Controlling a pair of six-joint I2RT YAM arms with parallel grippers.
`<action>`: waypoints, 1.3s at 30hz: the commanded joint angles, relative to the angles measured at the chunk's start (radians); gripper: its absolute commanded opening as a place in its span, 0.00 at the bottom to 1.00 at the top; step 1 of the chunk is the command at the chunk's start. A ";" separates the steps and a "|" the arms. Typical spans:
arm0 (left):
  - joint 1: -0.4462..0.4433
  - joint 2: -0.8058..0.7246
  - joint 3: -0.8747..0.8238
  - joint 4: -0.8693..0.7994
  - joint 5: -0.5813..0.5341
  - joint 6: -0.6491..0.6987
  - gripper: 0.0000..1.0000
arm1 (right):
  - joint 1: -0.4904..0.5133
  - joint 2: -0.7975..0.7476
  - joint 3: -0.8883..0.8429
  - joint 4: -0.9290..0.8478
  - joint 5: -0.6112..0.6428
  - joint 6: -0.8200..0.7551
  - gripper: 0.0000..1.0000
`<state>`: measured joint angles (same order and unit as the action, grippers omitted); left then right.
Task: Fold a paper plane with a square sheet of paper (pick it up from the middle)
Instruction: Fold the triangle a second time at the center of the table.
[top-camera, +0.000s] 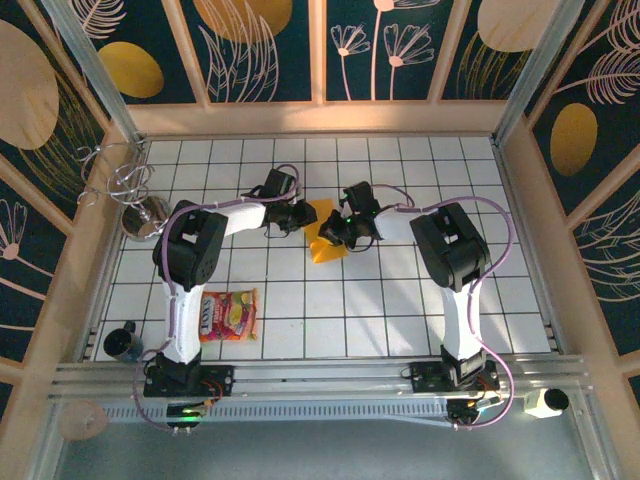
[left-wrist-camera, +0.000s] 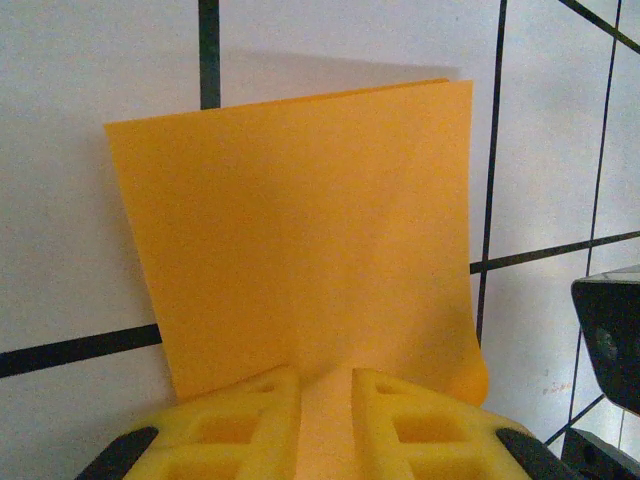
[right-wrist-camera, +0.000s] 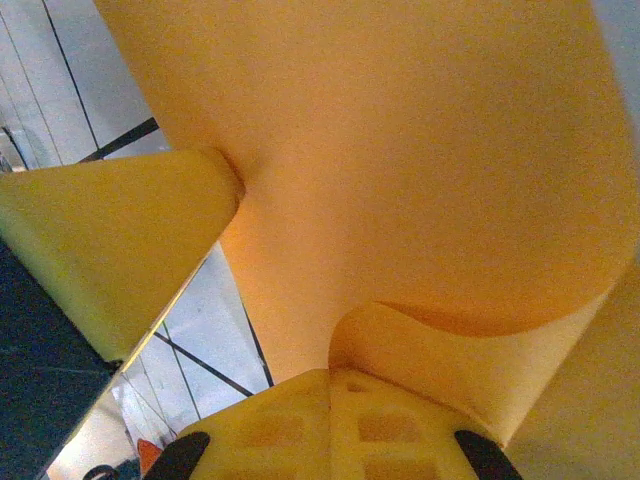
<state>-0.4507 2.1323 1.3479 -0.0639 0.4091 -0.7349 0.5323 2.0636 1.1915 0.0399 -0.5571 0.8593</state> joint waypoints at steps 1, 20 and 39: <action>-0.002 -0.025 -0.011 -0.043 -0.011 -0.002 0.22 | 0.008 0.028 0.029 -0.051 0.019 -0.032 0.03; 0.075 -0.233 -0.037 -0.003 -0.132 -0.060 0.41 | 0.008 0.061 0.057 -0.083 0.006 -0.037 0.39; 0.053 -0.296 -0.243 0.121 0.000 -0.115 0.28 | 0.005 0.057 0.034 -0.111 0.041 -0.058 0.23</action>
<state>-0.3813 1.8675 1.1229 0.0154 0.3725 -0.8330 0.5350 2.0827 1.2457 -0.0059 -0.5629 0.8192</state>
